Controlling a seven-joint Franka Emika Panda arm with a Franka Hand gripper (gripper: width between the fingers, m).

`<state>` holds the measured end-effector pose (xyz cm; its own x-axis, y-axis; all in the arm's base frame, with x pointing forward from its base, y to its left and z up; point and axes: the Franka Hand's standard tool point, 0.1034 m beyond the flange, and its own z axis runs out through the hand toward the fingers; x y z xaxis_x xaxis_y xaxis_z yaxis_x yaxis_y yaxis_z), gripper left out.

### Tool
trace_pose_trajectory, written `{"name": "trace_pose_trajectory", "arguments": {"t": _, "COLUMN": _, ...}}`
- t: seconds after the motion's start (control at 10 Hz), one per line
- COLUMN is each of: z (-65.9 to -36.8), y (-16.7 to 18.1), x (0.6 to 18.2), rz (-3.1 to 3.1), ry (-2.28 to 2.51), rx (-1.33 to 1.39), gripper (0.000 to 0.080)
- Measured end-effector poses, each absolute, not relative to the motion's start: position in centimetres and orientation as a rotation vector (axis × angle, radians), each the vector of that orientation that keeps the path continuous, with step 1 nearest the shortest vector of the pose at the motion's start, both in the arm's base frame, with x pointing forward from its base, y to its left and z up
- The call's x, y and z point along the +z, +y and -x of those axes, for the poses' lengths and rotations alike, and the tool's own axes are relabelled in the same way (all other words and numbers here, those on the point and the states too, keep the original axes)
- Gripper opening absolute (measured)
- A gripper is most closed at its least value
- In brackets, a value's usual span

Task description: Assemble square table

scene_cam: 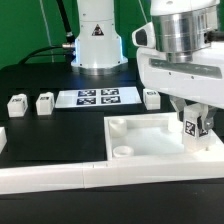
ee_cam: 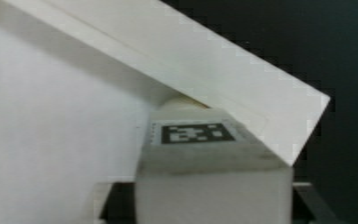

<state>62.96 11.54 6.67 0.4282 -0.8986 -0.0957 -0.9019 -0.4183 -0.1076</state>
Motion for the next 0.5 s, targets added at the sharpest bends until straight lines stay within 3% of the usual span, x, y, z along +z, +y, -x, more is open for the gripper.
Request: {"name": "trace_pose_trajectory", "arguments": {"t": 0.5, "z": -62.88, "y": 11.53, "x": 6.63, "rz": 1.699, "ry": 2.348, "rx": 0.140, "gripper": 0.0290}}
